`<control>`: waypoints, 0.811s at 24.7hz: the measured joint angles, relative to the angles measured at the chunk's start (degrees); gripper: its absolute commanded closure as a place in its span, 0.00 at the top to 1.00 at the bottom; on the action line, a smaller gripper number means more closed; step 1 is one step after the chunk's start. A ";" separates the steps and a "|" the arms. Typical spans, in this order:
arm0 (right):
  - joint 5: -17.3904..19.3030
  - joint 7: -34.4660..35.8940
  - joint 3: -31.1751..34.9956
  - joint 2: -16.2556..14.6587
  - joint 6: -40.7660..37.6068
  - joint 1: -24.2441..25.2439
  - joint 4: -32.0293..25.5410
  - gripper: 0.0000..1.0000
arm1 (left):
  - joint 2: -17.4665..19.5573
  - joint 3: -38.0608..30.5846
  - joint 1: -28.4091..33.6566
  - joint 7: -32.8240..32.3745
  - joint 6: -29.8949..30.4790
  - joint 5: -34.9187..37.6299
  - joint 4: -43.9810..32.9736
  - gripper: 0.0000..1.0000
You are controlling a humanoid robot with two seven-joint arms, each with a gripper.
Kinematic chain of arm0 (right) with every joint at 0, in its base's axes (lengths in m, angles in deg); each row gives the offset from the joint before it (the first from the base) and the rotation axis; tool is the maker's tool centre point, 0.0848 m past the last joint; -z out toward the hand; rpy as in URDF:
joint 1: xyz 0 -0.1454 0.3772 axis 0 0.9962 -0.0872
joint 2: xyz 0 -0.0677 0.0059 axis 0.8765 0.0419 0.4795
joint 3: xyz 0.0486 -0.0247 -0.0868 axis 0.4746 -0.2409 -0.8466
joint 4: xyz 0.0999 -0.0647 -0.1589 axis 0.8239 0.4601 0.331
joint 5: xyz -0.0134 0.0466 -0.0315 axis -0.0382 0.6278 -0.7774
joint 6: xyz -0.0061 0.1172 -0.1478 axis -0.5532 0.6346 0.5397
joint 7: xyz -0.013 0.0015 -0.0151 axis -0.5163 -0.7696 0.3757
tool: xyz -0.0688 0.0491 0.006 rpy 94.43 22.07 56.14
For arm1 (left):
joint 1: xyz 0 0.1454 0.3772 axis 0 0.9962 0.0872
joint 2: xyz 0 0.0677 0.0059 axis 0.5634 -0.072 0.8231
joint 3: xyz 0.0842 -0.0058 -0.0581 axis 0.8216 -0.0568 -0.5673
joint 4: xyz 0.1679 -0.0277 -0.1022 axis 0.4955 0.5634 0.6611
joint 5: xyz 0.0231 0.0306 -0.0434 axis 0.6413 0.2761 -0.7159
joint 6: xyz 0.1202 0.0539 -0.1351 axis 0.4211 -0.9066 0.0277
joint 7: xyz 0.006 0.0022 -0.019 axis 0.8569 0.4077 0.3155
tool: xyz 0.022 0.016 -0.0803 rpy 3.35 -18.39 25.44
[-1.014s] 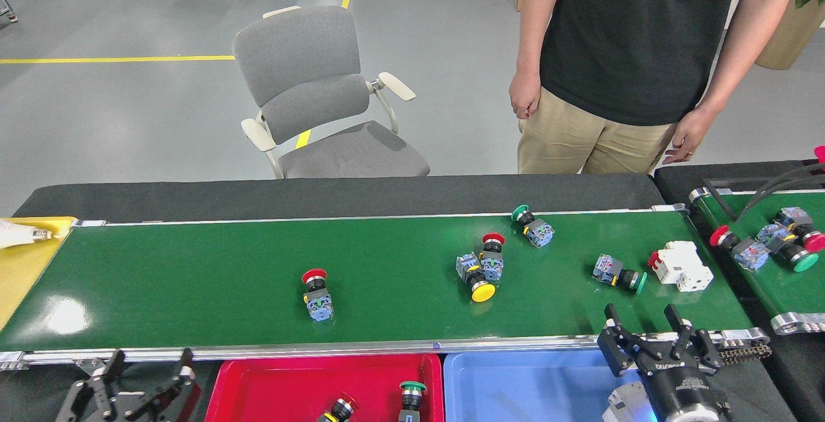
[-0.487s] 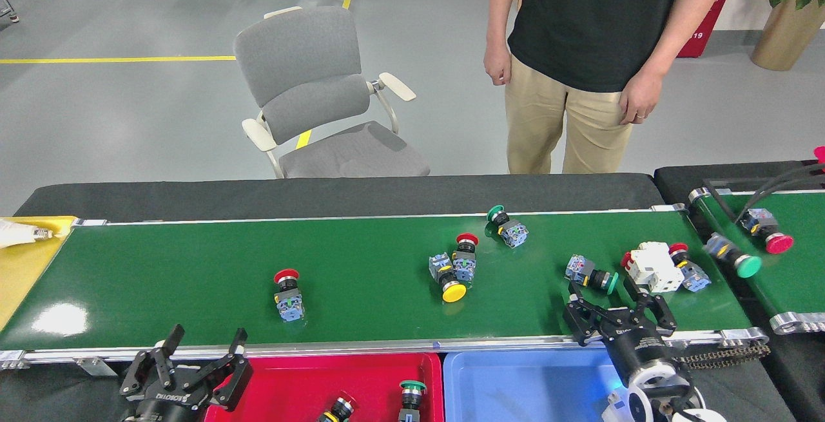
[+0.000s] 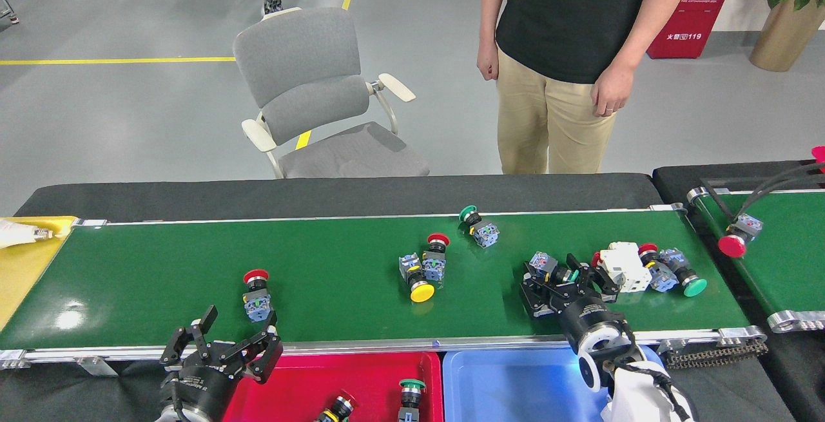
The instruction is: Pick switch part from conveyor to tray
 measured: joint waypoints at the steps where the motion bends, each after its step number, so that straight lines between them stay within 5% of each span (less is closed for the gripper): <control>1: 0.00 -0.03 -0.11 0.01 -0.16 0.01 -0.12 0.02 | 0.00 -0.06 -0.55 -0.01 0.02 0.00 0.91 1.00; 5: 0.01 -0.05 -1.74 0.00 -0.22 1.26 -4.02 0.02 | 0.19 -0.22 -3.19 -0.03 -1.69 0.02 4.94 0.94; 7: 0.00 -0.05 -4.03 0.00 -0.22 3.32 -8.02 0.02 | 0.43 -0.24 -5.22 -0.22 -4.16 0.02 7.65 0.76; 9: -0.02 -0.05 -7.92 0.00 -0.22 5.84 -13.66 0.02 | 0.44 -0.25 -6.38 -0.11 -6.09 -0.17 9.75 0.41; 11: -0.27 -0.05 -12.65 0.00 -0.24 8.21 -19.67 0.03 | 0.44 -0.28 -6.36 1.22 -6.97 -0.46 10.19 0.21; 12: -0.75 -0.05 -15.13 0.00 -0.33 9.08 -21.91 0.09 | 0.44 -0.30 -6.26 1.95 -7.08 -0.68 10.24 0.15; 13: -1.50 -0.11 -17.80 0.00 -0.35 9.74 -23.66 0.39 | 0.44 -0.28 -5.86 3.06 -7.11 -1.01 10.22 0.10; 14: -2.38 -0.15 -20.58 0.00 -0.39 10.16 -24.73 0.84 | 0.46 -0.08 -5.15 3.88 -7.36 -1.25 10.07 0.08; 15: -3.40 -0.12 -23.39 0.00 -0.40 10.39 -25.14 1.00 | 0.61 0.16 -3.59 4.96 -7.12 -1.38 9.22 0.06; 18: -4.31 0.46 -28.26 0.10 -0.51 10.49 -25.34 1.00 | 0.78 0.31 4.09 6.19 0.15 -1.40 -0.34 0.08; 19: -4.33 0.51 -28.59 0.16 -0.51 10.49 -25.35 1.00 | 0.78 0.32 6.82 6.32 3.78 -1.40 -3.79 0.15; 20: -4.35 0.53 -28.63 0.27 -0.51 10.48 -25.44 1.00 | 0.78 0.21 10.02 6.39 9.13 -1.41 -7.47 0.34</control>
